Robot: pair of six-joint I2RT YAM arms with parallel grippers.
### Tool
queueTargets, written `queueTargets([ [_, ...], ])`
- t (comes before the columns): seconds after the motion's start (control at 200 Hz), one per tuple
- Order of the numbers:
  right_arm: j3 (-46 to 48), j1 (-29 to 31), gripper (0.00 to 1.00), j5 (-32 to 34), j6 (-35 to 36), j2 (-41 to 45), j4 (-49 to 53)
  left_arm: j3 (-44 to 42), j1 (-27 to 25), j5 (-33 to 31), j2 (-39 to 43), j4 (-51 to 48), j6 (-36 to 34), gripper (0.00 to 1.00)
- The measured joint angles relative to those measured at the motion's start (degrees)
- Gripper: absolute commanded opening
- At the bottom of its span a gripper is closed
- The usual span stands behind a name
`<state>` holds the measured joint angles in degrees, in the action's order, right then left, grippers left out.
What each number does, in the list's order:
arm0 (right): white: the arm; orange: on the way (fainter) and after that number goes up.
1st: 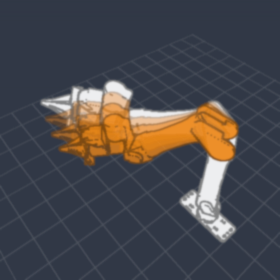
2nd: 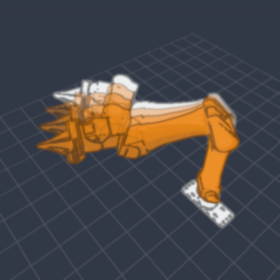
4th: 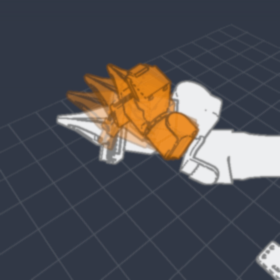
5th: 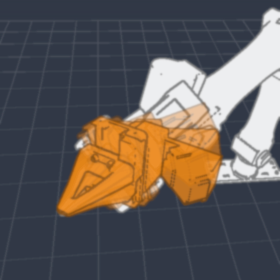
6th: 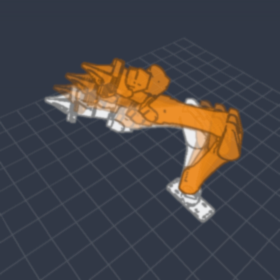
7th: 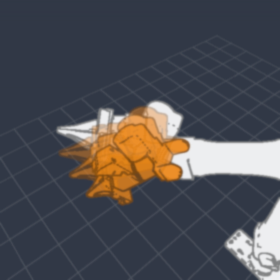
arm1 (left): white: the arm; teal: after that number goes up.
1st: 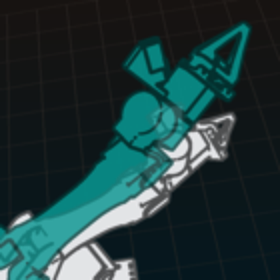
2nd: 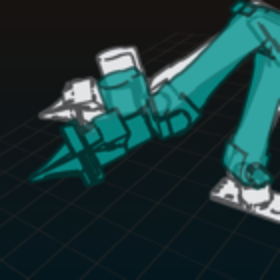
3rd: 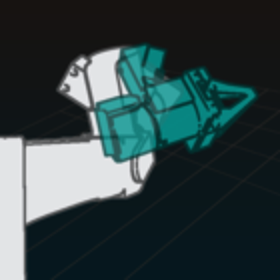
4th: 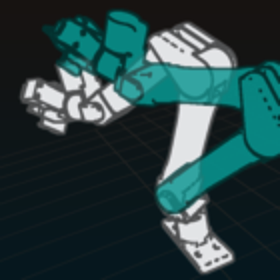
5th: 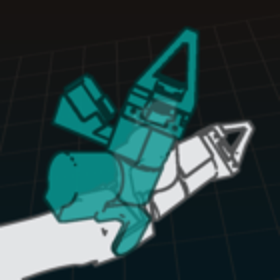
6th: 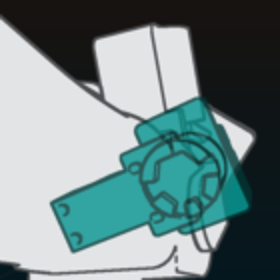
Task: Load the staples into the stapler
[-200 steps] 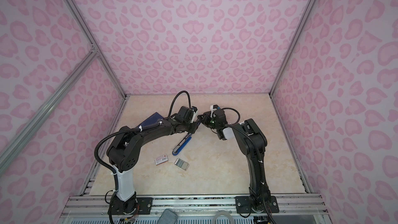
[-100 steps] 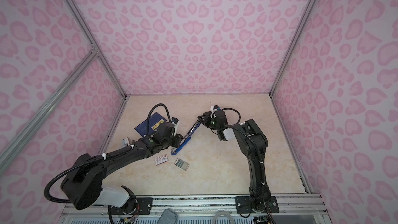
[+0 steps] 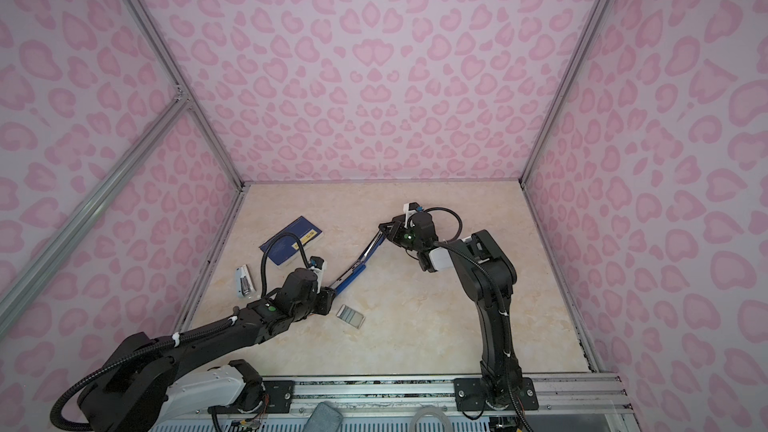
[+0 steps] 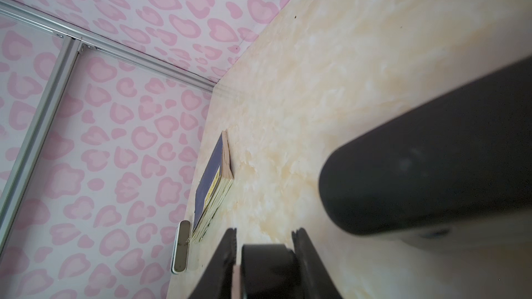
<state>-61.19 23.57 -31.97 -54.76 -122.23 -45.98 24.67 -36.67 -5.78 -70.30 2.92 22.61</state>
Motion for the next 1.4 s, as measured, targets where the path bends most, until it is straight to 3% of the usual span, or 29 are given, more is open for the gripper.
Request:
queueTargets([
  [0.76, -0.04, 0.04, 0.29, 0.0, 0.33, 0.11, 0.02, 1.99, 2.54, -1.2, -4.31, 1.9, 0.28, 0.51],
  [1.065, -0.17, 0.04, 0.29, -0.02, 0.35, 0.11, 0.07, 2.71, 2.64, 5.33, -6.67, 3.61, -2.21, 0.39],
  [1.4, -0.63, 0.04, 0.29, -0.46, 1.09, 0.44, 0.61, 1.81, 1.73, 5.88, -6.67, 4.42, -2.78, 0.28],
])
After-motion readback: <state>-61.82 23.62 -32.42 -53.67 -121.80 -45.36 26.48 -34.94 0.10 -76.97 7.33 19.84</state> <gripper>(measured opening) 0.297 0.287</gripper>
